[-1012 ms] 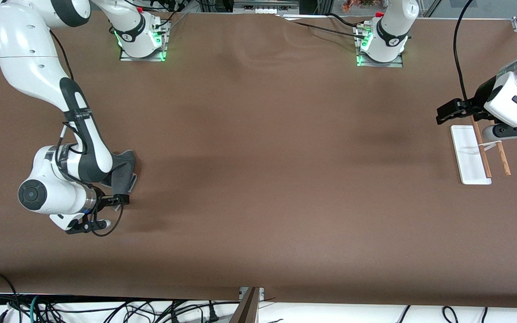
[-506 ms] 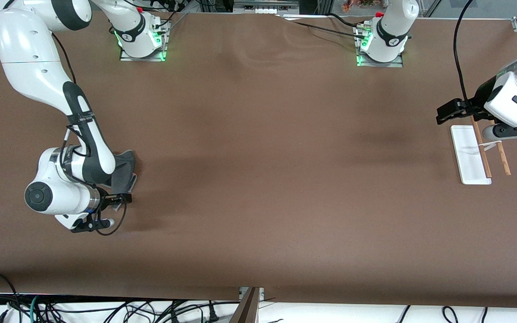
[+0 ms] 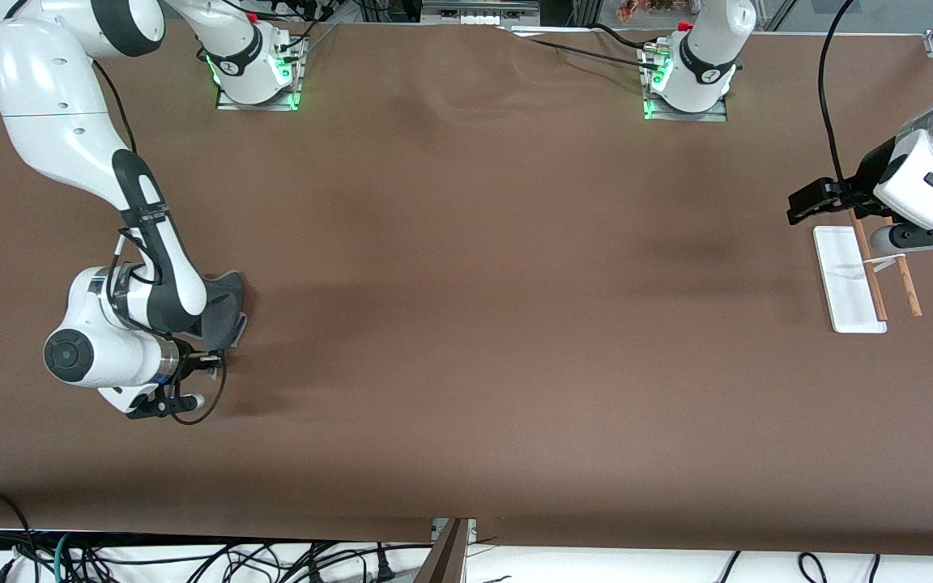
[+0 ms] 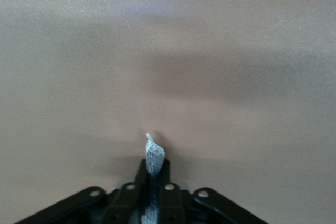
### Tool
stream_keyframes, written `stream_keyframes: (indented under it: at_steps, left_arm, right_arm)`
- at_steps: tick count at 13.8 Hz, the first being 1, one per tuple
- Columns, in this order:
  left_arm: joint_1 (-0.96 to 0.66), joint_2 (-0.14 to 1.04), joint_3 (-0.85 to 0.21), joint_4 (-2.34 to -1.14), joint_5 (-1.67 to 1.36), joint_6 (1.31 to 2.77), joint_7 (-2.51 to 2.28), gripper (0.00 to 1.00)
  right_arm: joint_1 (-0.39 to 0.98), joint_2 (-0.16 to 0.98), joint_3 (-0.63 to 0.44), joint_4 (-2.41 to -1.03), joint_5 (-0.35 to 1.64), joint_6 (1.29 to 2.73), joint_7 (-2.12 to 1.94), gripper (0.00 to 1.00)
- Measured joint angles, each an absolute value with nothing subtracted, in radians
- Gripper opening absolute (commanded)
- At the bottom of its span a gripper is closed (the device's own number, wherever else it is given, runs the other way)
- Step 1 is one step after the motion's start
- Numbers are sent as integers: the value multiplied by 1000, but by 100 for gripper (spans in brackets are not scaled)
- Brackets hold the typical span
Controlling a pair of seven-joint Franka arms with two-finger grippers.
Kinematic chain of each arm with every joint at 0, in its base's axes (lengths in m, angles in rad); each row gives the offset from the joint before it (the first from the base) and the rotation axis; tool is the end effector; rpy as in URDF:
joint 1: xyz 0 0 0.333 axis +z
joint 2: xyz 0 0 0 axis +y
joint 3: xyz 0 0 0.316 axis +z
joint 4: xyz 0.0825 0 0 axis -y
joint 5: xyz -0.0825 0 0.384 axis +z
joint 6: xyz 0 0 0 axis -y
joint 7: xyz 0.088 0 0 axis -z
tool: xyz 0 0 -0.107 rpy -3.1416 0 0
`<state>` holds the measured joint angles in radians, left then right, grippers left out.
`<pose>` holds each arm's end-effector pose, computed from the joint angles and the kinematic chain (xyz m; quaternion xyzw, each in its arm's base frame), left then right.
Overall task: Pass towel and hang on rack
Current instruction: 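Close the right gripper on the grey towel's corner, then lift the towel with the right gripper toward the table middle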
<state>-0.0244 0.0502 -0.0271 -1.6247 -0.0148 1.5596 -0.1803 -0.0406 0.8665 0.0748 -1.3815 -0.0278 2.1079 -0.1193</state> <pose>0.5630 -0.0303 0.5702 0.9962 0.0646 -0.0582 0.0014 0.7175 0.0130 0.1814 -0.9948 -0.0733 0.0680 0.0208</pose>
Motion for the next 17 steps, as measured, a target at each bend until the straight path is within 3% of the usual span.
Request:
stream_keyframes:
  at_steps: [6, 12, 17]
  left_arm:
    - [-24, 50, -27, -1625, -15, 1560, -180, 100]
    - [-24, 50, -27, -1625, -15, 1560, -180, 100]
    - [-24, 51, -27, -1625, -15, 1560, -180, 100]
  right_arm:
    - [-36, 832, 87, -1327, -27, 2088, -118, 0]
    - [6, 710, 241, -1211, -26, 1889, 7, 0]
    - [174, 657, 262, -1038, -26, 1703, 320, 0]
